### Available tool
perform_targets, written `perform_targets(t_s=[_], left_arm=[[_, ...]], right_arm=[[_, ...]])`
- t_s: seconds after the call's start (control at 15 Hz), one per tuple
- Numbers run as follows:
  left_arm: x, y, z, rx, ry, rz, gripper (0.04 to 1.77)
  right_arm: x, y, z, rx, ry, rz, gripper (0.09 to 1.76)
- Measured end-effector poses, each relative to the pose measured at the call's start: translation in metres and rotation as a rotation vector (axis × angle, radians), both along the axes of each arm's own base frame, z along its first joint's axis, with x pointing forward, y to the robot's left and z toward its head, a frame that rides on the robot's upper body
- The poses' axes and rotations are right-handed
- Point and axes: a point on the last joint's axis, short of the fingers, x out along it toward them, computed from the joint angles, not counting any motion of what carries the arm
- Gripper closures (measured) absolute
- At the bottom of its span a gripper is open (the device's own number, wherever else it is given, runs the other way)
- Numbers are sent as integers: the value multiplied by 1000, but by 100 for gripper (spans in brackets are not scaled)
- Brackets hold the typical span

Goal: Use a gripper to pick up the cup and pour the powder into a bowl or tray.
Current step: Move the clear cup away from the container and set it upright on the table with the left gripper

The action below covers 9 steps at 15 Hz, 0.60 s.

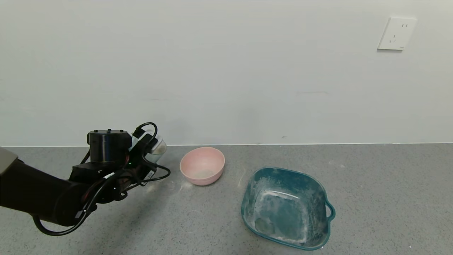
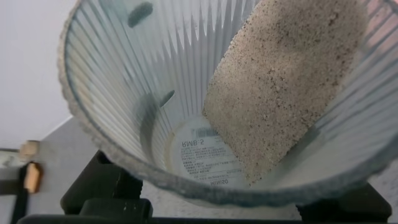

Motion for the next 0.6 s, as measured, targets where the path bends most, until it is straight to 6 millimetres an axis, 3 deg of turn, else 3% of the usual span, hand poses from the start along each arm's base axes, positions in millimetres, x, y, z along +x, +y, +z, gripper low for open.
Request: perform_targets(t_s=[0.6], left_arm=[[9,6,0,-416,-174,12,51]], right_arm=[[0,0,0,0,0,0,14]])
